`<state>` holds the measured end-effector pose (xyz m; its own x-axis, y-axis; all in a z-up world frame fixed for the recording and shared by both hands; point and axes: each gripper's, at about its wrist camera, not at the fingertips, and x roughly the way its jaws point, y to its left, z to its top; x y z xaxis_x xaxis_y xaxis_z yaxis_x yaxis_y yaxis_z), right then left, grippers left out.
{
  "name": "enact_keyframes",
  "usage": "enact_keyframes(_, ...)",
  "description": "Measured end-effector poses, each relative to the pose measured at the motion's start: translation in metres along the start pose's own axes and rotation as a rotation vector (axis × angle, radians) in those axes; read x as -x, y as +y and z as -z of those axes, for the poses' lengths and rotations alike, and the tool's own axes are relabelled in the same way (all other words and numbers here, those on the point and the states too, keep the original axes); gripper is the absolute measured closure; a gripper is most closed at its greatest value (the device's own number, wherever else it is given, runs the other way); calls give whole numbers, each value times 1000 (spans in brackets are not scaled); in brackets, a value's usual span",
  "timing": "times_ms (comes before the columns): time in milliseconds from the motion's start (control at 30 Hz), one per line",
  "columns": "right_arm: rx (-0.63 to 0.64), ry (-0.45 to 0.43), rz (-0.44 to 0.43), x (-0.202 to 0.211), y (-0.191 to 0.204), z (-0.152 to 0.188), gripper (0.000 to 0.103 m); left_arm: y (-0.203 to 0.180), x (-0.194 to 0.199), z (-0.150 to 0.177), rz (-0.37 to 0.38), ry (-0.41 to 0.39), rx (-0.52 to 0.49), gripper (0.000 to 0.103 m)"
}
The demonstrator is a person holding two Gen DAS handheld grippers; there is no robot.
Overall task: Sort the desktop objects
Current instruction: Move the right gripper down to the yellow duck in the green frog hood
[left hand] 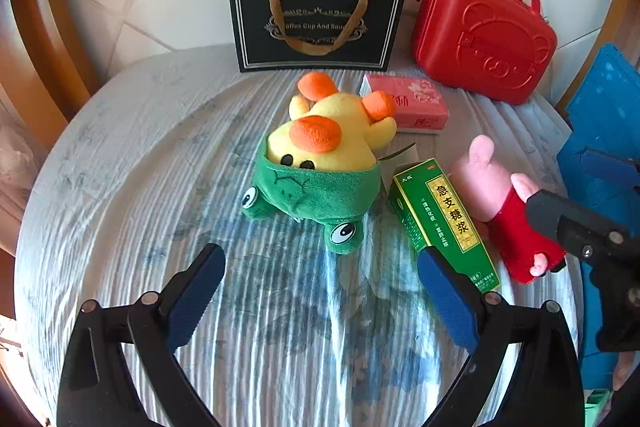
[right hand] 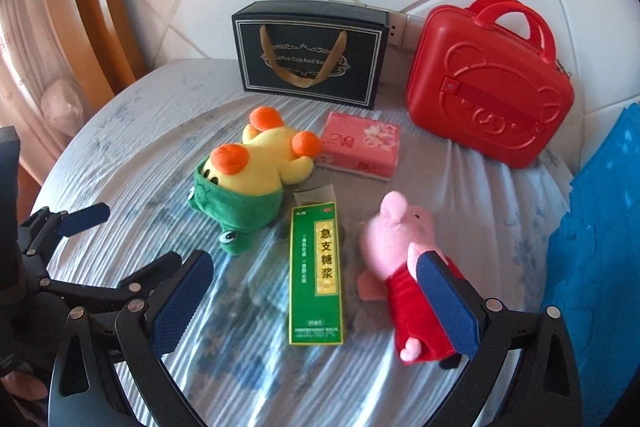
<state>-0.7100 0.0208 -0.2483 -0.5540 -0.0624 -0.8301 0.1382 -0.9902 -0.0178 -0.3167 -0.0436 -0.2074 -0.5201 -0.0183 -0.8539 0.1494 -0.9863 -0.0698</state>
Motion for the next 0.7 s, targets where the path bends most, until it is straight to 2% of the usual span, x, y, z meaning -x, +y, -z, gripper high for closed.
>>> enact_keyframes(200, -21, 32, -47, -52, -15, -20, 0, -8, -70, -9, 15, 86, -6, 6)
enact_keyframes(267, -19, 40, -55, -67, -16, -27, 0, -5, -86, -11, 4, 100, -8, 17)
enact_keyframes(333, -5, 48, -51, -82, -14, -34, 0, 0, -100, -10, -8, 115, -17, 33)
enact_keyframes(367, 1, 49, -49, -87, -12, -37, 0, 4, -104, -10, 8, 124, -15, 34)
enact_keyframes(433, 18, 52, -54, -99, -7, -43, 0, 11, -108, -8, 54, 124, 2, 44)
enact_keyframes(467, 26, 57, -59, -105, -5, -45, 0, 12, -108, -8, 53, 120, -6, 45)
enact_keyframes(633, 56, 89, -88, -126, 12, -43, 6, 24, -103, -5, -25, 88, -60, 47)
enact_keyframes(700, 67, 101, -112, -130, 20, -38, 10, 37, -103, -6, -90, 80, -65, 47)
